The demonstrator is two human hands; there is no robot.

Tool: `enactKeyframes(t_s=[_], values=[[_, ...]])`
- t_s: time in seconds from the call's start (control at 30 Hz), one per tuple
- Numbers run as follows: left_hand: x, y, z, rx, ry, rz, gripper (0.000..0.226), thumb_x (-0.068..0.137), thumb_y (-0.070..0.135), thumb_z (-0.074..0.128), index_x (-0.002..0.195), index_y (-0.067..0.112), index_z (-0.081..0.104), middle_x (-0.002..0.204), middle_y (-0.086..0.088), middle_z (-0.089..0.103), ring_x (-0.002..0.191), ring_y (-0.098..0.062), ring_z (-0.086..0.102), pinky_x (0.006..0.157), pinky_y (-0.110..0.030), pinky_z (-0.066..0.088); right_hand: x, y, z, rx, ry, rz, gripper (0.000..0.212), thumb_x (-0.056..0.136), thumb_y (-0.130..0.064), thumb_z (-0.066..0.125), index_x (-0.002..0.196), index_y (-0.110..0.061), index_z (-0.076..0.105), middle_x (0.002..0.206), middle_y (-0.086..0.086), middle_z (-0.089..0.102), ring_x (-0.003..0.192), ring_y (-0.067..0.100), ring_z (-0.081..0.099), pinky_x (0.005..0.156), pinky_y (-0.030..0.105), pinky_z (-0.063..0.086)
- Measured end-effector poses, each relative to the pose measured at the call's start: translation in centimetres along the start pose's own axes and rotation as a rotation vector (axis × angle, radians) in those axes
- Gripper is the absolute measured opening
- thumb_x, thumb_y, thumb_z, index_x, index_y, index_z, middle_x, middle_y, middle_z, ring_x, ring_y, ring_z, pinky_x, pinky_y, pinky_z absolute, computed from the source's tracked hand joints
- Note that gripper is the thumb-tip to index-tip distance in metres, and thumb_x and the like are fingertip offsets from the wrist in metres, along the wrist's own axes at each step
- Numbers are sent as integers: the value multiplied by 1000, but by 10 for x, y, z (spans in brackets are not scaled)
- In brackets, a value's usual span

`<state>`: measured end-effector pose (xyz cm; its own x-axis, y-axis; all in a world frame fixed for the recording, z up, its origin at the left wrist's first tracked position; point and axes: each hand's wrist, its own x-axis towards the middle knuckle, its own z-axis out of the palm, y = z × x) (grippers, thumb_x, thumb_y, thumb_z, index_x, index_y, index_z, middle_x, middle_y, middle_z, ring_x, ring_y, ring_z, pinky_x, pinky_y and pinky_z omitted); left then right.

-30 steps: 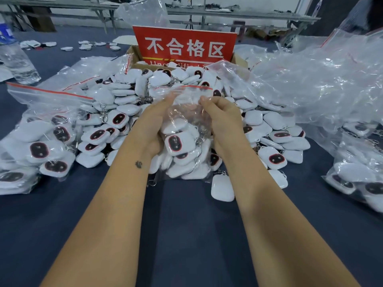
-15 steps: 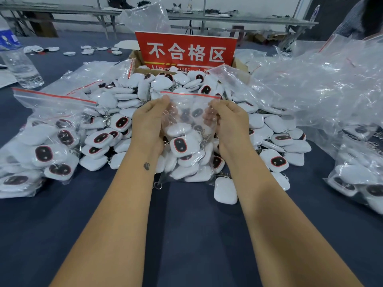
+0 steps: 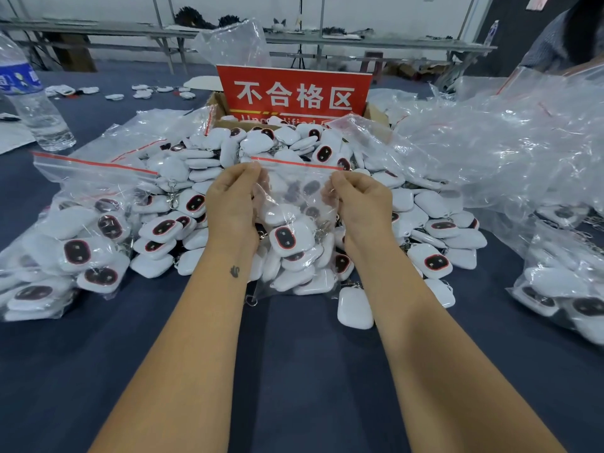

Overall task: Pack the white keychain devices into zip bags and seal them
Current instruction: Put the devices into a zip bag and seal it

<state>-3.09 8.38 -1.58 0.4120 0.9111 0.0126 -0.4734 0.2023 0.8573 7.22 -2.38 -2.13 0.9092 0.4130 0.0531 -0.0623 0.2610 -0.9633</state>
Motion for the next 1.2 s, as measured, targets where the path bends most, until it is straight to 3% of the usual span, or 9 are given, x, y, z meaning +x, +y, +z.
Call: enactKeyframes(t_s=[0.1,0.23,0.3,0.43,0.53,0.73,0.87,1.03,1.2], values=[[1,0,0,30,12,-4,29,92,5,63,67,18,68,69,-1,68,64,-15,60,70,-32,51,-1,0,0,5,-1,-30,17,93,-5,66,78,-14,69,57,-5,67,56,7,62,65,20,53],[1,-1,0,-15,21,-51,21,93,9,64,73,15,68,69,1,71,64,-13,66,72,-34,59,-3,-1,1,74,-75,-39,34,91,-5,66,62,-20,75,58,-4,67,56,8,63,66,22,53],[1,-1,1,-28,13,-51,21,94,10,63,75,12,68,66,1,71,60,-10,66,62,-29,58,-5,-2,2,91,-128,-53,40,92,-6,65,59,-25,76,59,-4,67,57,8,63,67,22,54],[0,0,1,-21,-54,-43,28,93,14,66,66,13,73,65,-2,70,58,-11,65,58,-26,55,-5,-1,0,62,-116,-78,30,93,-7,65,68,-20,74,61,-3,69,58,8,66,65,21,54],[0,0,0,35,-82,-22,19,92,15,67,74,12,72,65,1,69,59,-8,64,57,-24,56,-4,-1,0,30,-60,-89,20,94,-7,65,78,-17,69,58,-6,68,56,6,64,66,22,54],[-2,0,1,44,-77,26,19,95,13,63,76,9,67,66,-3,64,57,-11,59,57,-21,53,-5,-1,1,74,-59,-82,18,91,-6,69,76,-15,71,60,-3,69,56,8,65,66,24,55],[-1,1,0,-33,-31,12,19,92,13,66,74,13,71,64,4,69,59,-8,63,64,-25,56,-5,-1,1,133,-108,-50,16,91,-5,68,78,-12,72,63,-1,70,59,10,67,65,23,55],[2,1,-1,-54,-48,-51,7,89,12,69,83,9,71,69,0,72,63,-11,68,65,-29,58,-3,0,-1,76,-50,-73,15,93,-5,66,80,-13,69,59,-5,68,56,6,64,68,25,55],[3,0,-3,-40,-62,-38,10,93,5,63,86,8,69,70,-1,71,66,-13,66,69,-32,60,-4,1,-2,70,-47,-72,16,93,-3,65,80,-13,69,59,-5,66,57,7,62,70,26,53]])
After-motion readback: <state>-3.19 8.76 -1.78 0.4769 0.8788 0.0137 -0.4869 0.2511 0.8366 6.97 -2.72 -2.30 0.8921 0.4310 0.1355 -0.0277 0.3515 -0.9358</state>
